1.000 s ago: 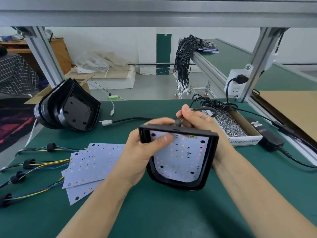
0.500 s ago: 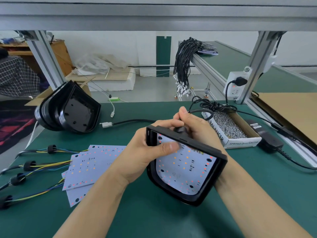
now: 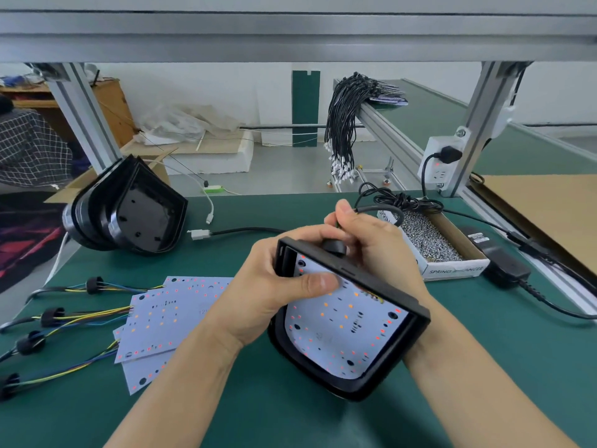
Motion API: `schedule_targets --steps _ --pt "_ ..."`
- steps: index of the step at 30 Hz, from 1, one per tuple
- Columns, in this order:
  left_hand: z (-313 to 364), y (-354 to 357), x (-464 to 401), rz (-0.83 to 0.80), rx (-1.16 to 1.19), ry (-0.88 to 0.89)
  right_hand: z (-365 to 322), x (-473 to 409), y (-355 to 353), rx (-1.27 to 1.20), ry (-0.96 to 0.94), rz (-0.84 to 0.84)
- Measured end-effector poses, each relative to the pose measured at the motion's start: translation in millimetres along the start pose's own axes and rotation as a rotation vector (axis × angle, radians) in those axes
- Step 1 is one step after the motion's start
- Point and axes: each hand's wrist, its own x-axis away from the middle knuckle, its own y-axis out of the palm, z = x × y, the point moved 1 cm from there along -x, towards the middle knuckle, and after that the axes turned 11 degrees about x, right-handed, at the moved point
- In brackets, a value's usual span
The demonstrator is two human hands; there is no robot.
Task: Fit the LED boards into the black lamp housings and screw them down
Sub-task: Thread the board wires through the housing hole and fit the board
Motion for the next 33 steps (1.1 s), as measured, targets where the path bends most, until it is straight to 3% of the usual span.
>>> schedule_targets --steps 7,10,13,15,22,33 --pt "2.2 -3.0 2.3 -0.01 -0.052 -0.018 0.5 -1.3 -6.4 0.032 -0.061 0.059" --pt "3.1 -6.0 5.5 -0.004 -0.079 0.025 0.5 3.1 -15.9 -0.019 0.044 -0.152" --pt "1.4 -9.2 8.8 0.067 -0.076 0.087 -2.9 8.0 -22.9 0.123 0.113 -0.437" --pt "-0.4 -6.7 10.5 0.053 -0.054 0.105 -7.2 8.4 -22.8 0.154 0.163 -0.507" --pt "-0.4 0.5 15.3 0.131 -0.2 0.163 -23.5 13.3 -32.3 0.048 0.192 -0.497" --pt "-1.1 -2.4 13.4 0.103 -0.206 0.223 -20.9 20.9 -32.1 0.038 0.145 -0.514"
